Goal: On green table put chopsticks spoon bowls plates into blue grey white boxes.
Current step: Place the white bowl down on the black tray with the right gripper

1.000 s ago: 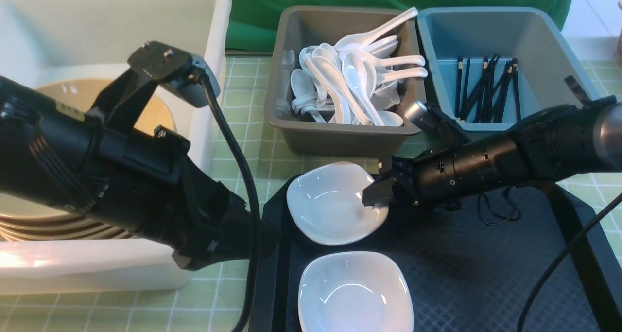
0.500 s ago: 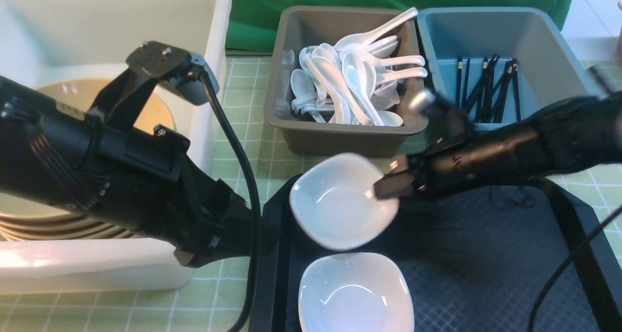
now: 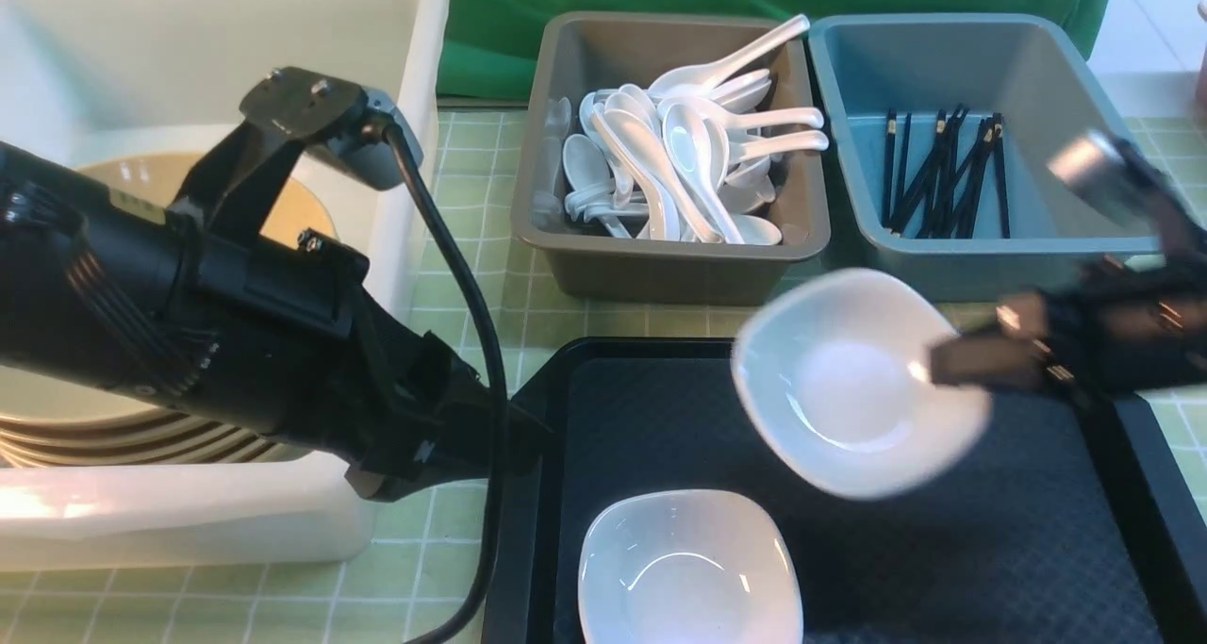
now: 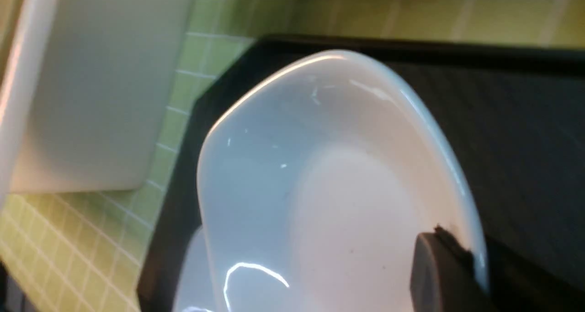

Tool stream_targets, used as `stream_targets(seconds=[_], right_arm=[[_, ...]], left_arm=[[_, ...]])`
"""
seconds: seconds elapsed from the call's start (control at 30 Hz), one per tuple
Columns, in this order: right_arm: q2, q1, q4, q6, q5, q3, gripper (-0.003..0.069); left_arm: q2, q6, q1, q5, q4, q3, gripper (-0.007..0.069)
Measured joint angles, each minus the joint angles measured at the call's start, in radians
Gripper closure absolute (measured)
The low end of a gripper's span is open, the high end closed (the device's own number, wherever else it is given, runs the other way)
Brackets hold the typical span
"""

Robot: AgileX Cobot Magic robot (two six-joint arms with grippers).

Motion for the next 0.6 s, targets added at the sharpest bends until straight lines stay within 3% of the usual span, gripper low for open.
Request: stream_targets(seconds=[0.23,0.6], right_arm=[[-0.04,-0.042,-0.009,-0.003,-0.116,0.198,0.0608],[0.013,-0.042,-0.001,-0.041,-0.155,0.224,0.0571]], left_arm=[[0.0,0.0,0.0,-0.032,-0.011,0.0,0.0143],[0.007,0.014,0.0,-0.127,-0.018,0.0,0.0143]])
